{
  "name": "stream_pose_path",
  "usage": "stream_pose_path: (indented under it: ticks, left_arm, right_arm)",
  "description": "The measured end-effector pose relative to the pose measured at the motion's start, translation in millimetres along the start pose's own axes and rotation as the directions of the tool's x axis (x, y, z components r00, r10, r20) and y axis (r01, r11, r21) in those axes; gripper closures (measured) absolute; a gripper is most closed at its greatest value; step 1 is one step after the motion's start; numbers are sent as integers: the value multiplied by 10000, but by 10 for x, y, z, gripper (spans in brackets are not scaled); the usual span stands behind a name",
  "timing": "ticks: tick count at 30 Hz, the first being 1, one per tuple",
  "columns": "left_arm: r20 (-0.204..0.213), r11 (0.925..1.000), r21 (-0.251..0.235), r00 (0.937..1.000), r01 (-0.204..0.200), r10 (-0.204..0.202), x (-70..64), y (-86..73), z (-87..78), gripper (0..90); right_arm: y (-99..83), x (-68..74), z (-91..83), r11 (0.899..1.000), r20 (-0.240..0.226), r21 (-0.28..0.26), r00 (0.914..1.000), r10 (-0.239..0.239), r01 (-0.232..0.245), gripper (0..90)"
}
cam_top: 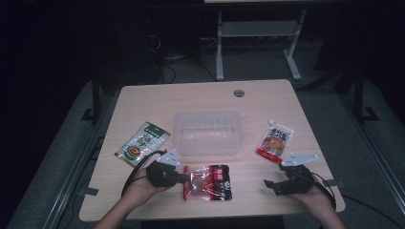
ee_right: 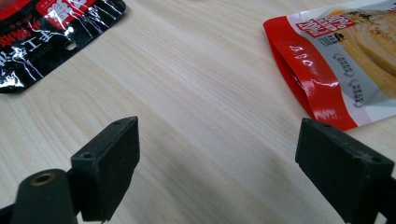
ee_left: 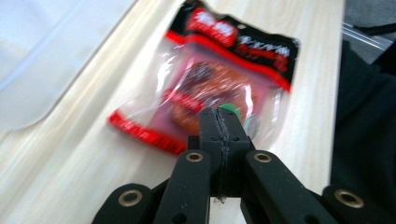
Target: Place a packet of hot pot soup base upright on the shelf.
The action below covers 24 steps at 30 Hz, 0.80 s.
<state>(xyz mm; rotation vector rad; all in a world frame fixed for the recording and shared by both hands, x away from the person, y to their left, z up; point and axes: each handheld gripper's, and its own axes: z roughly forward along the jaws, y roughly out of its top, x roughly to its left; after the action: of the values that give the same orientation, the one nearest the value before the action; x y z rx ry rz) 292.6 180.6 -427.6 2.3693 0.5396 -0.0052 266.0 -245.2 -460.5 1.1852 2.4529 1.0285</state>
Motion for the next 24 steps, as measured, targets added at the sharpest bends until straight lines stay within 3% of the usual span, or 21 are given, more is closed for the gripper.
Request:
stream_pose_path:
  ticks: [24]
  left_arm:
    - [25,9981,550,9996,285,-287,56,-37,154,895]
  right_arm:
    - [1,5,8,10000,-16,87,10000,-27,27,133]
